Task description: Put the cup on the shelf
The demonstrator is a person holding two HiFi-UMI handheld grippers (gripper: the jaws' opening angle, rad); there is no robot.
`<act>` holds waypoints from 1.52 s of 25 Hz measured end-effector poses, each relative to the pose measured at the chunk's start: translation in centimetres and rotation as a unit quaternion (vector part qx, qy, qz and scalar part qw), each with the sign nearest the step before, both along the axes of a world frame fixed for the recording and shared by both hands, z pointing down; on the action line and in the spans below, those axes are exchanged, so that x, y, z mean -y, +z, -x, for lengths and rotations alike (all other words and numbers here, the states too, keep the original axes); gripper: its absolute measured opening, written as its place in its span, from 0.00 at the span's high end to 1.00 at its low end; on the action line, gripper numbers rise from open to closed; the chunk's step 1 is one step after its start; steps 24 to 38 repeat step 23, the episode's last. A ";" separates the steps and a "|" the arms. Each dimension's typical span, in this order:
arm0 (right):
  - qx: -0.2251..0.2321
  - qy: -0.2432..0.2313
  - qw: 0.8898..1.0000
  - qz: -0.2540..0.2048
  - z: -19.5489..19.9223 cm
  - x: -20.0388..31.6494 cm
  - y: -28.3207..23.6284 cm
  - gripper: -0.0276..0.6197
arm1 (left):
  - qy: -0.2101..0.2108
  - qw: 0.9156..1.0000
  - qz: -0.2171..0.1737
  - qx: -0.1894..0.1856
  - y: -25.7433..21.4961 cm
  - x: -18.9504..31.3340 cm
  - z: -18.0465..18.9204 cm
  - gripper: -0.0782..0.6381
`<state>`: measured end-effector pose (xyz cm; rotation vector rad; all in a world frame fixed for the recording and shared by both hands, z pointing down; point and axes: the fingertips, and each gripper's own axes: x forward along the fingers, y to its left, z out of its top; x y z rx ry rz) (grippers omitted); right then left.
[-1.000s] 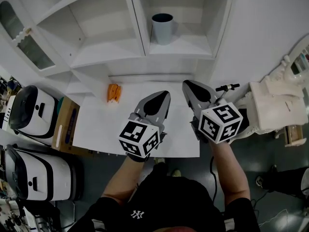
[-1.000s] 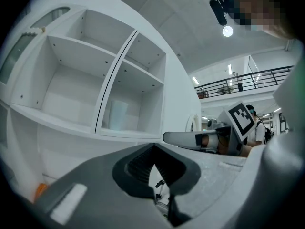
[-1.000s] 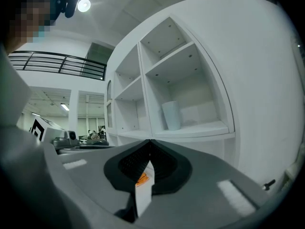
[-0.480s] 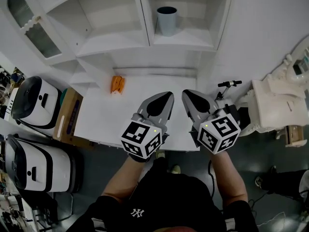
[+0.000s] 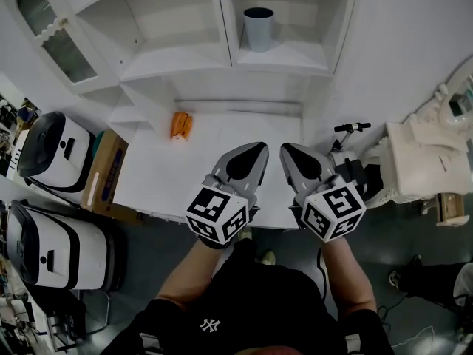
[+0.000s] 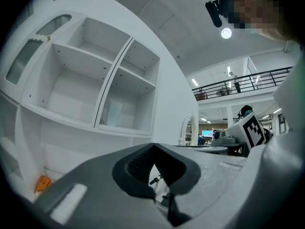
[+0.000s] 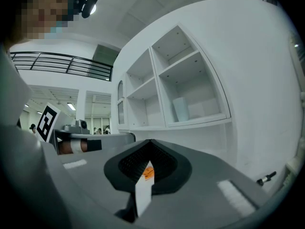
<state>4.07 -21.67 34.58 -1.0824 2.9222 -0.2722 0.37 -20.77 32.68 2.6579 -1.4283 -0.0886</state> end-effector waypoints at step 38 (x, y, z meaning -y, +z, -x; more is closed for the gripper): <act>-0.003 0.005 1.000 -0.001 -0.1 0.9 0.0 0.93 | 0.003 1.000 -0.004 0.004 -0.4 0.9 -0.3 0.89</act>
